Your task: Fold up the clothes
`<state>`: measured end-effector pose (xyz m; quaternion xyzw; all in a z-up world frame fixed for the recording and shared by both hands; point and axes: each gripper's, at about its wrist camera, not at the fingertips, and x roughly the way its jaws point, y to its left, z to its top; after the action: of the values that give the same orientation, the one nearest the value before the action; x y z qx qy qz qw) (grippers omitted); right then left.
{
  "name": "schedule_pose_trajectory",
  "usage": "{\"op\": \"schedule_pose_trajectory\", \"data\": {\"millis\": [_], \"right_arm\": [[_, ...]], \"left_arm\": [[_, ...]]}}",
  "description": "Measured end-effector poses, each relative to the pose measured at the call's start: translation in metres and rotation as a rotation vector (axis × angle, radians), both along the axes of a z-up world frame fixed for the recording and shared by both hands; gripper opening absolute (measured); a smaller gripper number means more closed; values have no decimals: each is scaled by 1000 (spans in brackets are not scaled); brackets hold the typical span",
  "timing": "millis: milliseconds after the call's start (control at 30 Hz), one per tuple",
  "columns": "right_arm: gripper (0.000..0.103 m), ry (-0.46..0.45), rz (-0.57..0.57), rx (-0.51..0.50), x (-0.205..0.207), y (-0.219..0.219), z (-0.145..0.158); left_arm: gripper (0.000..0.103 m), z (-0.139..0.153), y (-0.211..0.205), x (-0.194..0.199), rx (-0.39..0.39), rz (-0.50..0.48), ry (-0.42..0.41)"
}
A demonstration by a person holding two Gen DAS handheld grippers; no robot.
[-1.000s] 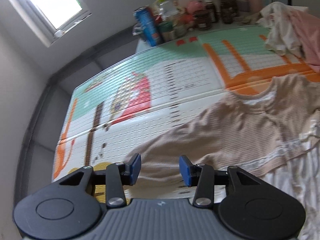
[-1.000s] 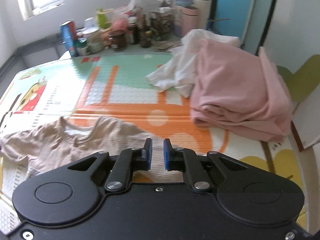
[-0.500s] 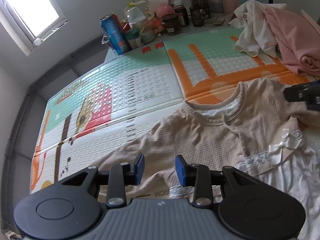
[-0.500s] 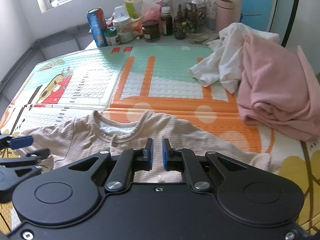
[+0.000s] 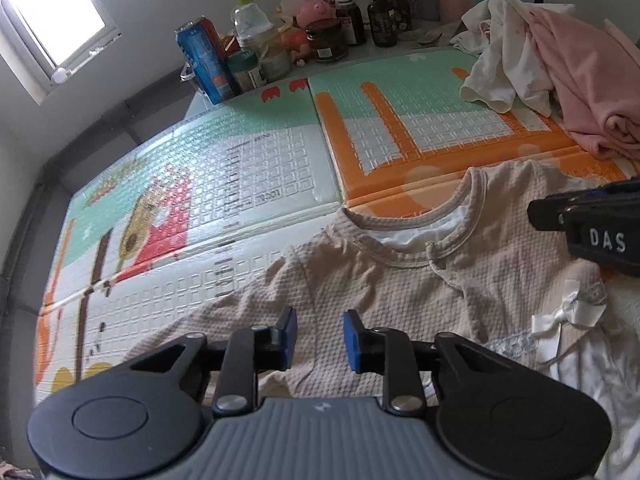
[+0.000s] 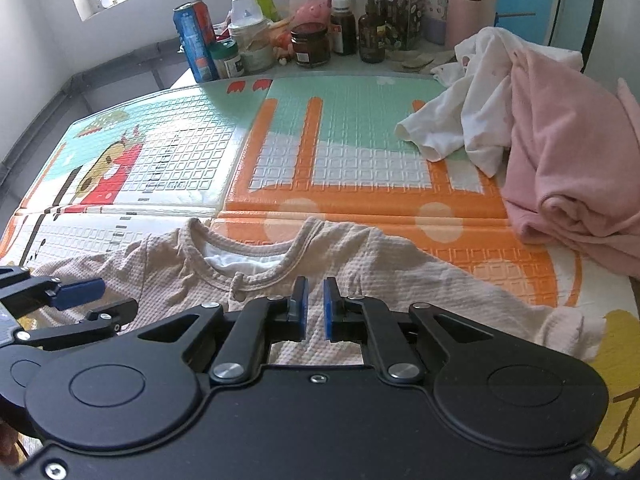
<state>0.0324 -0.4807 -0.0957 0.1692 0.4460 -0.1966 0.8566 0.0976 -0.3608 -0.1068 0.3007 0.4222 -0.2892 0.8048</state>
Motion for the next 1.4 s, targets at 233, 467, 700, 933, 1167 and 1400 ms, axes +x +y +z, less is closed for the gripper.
{"op": "schedule_pose_trajectory", "data": {"millis": [233, 467, 700, 933, 1167, 1400], "right_arm": [[7, 9, -19, 12, 8, -6, -17], [7, 30, -37, 23, 15, -18, -36], [6, 47, -53, 24, 21, -29, -48], [0, 38, -86, 52, 17, -50, -52], [0, 31, -130, 57, 9, -69, -54], [1, 8, -170, 46, -9, -80, -41]], "left_arm": [[23, -18, -7, 9, -12, 18, 38], [23, -34, -17, 24, -40, 23, 86], [26, -35, -17, 40, -69, 55, 117], [26, -35, -12, 56, -94, 96, 152], [39, -37, -6, 64, -95, 136, 154], [26, -25, -7, 56, -101, 109, 126]]}}
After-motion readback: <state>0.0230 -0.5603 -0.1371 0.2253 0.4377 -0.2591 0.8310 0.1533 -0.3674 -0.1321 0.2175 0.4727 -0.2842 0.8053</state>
